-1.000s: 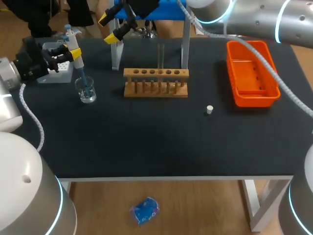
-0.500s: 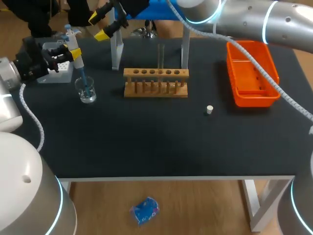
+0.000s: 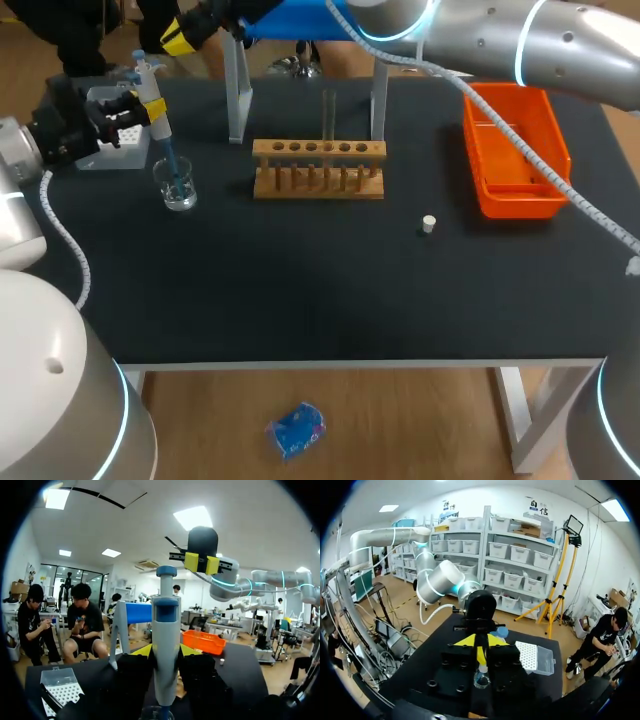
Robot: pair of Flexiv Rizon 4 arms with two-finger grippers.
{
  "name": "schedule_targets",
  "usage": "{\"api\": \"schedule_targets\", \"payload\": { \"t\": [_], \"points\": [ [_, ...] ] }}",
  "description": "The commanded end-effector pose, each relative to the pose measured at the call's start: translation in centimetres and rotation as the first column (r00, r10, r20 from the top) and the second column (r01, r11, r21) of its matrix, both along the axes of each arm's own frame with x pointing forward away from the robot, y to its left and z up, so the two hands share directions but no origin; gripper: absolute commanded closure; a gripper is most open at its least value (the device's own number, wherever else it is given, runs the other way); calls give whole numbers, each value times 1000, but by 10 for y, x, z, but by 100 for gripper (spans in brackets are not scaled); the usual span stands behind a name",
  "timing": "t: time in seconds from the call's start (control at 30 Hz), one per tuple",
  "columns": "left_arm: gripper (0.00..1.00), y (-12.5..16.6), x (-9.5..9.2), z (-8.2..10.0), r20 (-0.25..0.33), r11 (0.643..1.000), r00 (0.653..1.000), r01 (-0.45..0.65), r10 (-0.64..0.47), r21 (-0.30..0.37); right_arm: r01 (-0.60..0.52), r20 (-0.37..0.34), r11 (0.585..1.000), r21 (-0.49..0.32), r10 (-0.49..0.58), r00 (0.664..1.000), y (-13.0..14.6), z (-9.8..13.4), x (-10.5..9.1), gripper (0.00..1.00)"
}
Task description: Invert the test tube, pick up the pipette, mount the tip to pipette, aspirate from beaker and dispense into the tube, eject the tip, return the pipette, and cap with the stopper.
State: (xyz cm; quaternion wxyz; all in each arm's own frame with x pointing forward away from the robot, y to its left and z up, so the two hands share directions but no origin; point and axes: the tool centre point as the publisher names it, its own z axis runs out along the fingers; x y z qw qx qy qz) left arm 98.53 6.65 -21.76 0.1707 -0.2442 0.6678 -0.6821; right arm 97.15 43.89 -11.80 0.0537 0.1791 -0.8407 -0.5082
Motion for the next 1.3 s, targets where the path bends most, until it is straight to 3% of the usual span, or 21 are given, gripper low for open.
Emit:
{"api": "schedule_targets", "payload": {
  "t": [0.03,0.57,1.3],
  "points": [
    [100,0,0,0,1,1000,1000,-3,3,0,-23,-13,1000,1,23,1000,15,-1,11,100],
    [100,0,0,0,1,1000,1000,-3,3,0,-38,-55,999,12,39,998,44,-3,18,100],
    [100,0,0,0,1,1000,1000,-3,3,0,-46,-82,999,14,47,996,49,-10,22,100]
  ]
}}
